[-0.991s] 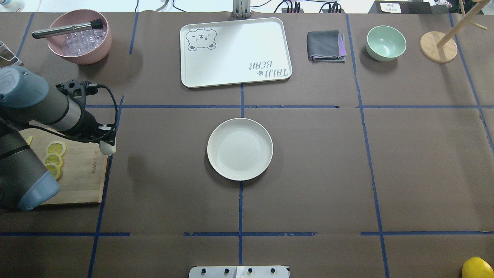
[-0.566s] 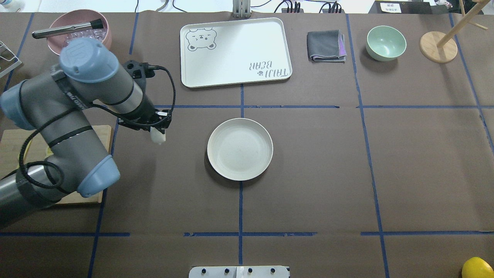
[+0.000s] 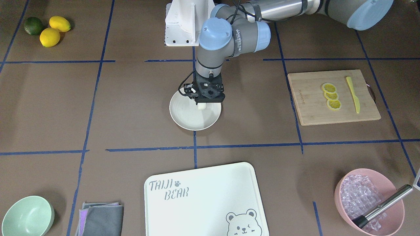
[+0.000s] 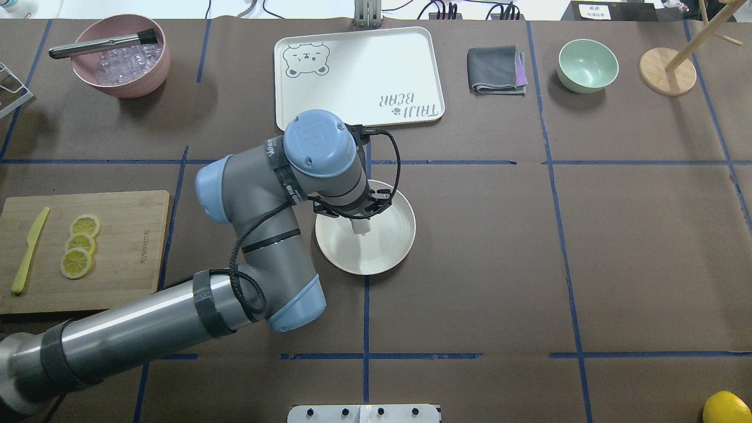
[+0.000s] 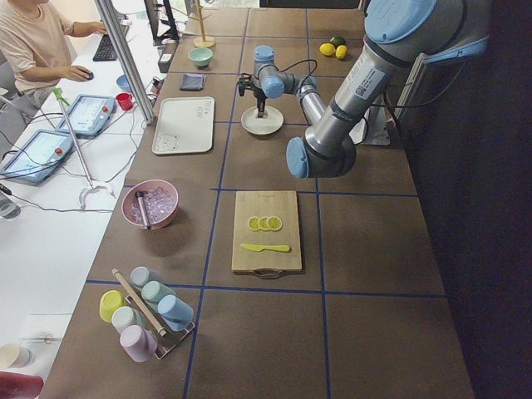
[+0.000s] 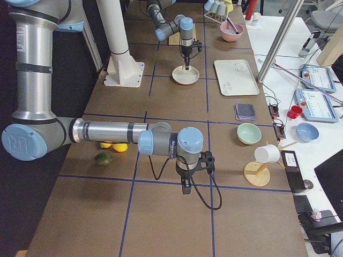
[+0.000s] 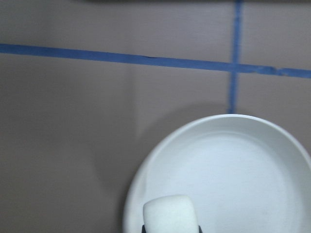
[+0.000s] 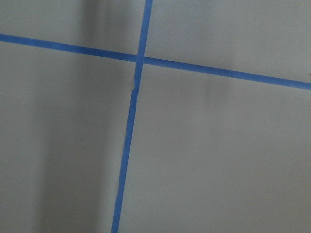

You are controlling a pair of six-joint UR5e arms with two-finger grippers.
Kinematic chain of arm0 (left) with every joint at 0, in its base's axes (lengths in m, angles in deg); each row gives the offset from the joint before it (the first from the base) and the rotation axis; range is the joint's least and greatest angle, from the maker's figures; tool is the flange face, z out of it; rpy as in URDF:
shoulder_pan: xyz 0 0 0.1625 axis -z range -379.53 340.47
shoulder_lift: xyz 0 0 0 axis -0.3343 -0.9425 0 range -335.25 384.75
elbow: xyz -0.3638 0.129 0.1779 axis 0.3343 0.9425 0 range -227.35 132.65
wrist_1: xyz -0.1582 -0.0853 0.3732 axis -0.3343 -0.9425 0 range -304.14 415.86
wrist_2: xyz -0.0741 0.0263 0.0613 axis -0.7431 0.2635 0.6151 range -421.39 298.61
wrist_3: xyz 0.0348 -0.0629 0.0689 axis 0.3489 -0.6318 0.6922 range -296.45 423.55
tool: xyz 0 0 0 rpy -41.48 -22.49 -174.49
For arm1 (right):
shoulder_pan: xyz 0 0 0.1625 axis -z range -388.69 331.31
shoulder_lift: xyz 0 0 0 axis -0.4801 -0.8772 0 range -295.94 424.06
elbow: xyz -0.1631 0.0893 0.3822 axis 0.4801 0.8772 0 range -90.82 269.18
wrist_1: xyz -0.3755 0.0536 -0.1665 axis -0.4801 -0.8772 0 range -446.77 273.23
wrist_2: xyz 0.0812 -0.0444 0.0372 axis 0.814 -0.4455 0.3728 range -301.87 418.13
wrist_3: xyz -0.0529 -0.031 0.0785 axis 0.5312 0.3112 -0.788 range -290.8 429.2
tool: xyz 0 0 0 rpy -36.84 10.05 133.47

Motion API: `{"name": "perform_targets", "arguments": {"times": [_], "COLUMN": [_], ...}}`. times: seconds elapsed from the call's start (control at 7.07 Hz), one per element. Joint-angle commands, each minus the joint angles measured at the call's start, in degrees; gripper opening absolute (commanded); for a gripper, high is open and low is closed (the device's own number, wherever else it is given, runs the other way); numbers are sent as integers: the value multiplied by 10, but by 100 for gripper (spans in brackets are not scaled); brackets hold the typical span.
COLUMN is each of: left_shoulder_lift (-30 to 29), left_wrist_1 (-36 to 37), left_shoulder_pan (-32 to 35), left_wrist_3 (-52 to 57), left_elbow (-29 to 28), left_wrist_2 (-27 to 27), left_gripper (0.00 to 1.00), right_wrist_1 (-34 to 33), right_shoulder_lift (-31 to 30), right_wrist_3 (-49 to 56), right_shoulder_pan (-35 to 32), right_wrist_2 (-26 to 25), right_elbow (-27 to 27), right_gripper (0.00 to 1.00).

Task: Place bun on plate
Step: 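Lift the bun with the left gripper and carry it over the plate, then lower the bun onto the plate and open the left gripper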

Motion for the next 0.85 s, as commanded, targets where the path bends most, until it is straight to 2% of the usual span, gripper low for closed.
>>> {"name": "perform_targets", "arguments": {"times": [0.0,0.14,0.28,0.42,0.57,0.71], "left_shoulder_lift": [-11,-9,-10,-10,-10,-7], "left_wrist_1": [-54,-52,-51,-47,-39,21], "left_shoulder_pan": [-17,-17,-17,-14,-3,13], "left_wrist_3": [-6,-4,-4,-4,-3,19], "left_elbow": [-55,-56,-55,-49,-45,-15], "left_wrist_2": [10,11,16,27,26,23], "left_gripper": [43,72,93,99,99,99], "right_wrist_1": [0,0,0,0,0,0], "right_shoulder_lift": [0,0,0,-1,-1,-1], "right_wrist_3": [0,0,0,0,0,0], "right_shoulder_pan": [0,1,1,0,1,1], "right_wrist_2": [0,1,1,1,1,1], "right_elbow": [0,0,-1,-1,0,0], "right_gripper": [100,100,100,100,100,100]}}
